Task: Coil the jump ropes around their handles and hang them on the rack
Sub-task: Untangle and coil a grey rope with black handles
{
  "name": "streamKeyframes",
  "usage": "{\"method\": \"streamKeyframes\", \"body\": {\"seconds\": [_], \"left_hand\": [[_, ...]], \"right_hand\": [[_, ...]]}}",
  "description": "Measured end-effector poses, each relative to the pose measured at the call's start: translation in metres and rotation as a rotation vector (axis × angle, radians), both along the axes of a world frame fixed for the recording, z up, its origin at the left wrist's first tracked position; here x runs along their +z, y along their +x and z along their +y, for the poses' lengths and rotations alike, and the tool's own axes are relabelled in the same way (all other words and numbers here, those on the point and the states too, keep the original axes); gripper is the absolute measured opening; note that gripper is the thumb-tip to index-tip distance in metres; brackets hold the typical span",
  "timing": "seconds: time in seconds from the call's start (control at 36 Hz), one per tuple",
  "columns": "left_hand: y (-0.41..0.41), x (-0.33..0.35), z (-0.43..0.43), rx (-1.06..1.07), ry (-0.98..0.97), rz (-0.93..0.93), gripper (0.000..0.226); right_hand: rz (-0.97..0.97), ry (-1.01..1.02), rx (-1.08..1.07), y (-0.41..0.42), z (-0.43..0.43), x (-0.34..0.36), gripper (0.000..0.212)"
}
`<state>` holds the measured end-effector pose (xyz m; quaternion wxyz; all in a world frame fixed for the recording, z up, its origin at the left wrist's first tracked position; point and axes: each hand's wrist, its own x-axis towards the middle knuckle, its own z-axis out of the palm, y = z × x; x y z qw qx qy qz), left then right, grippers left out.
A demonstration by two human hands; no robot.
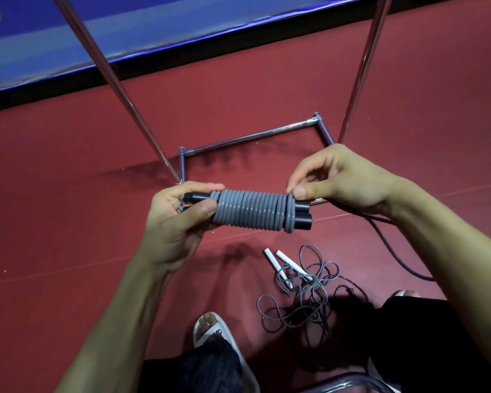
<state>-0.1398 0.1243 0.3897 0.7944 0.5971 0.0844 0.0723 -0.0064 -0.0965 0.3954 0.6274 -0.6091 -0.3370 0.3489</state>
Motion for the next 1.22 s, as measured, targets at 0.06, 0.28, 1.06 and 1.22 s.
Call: {"method": "streamKeyframes", "body": {"seconds": [0.06, 0.28, 1.06, 1.22], "left_hand": [[0.0, 0.001, -0.002, 0.01, -0.045, -0.009, 0.024], [0.001, 0.001, 0.001, 0.036, -0.061, -0.049, 0.048], [0.007, -0.005, -0.01, 0.19, -0.378, -0.101, 0.046], [0.01, -0.007, -0.014, 0.26, -0.401, -0.104, 0.048]], "right_hand": [[0.067, 0.046, -0.011, 0.0, 0.002, -0.003, 0.014], [-0.21, -0.12, -0.12, 0.001, 0.004, 0.003, 0.006], [0.57, 0.462, -0.386, -0.051, 0.039, 0.005, 0.005], [0.617, 0.552, -0.474, -0.057, 0.041, 0.002, 0.019]]}}
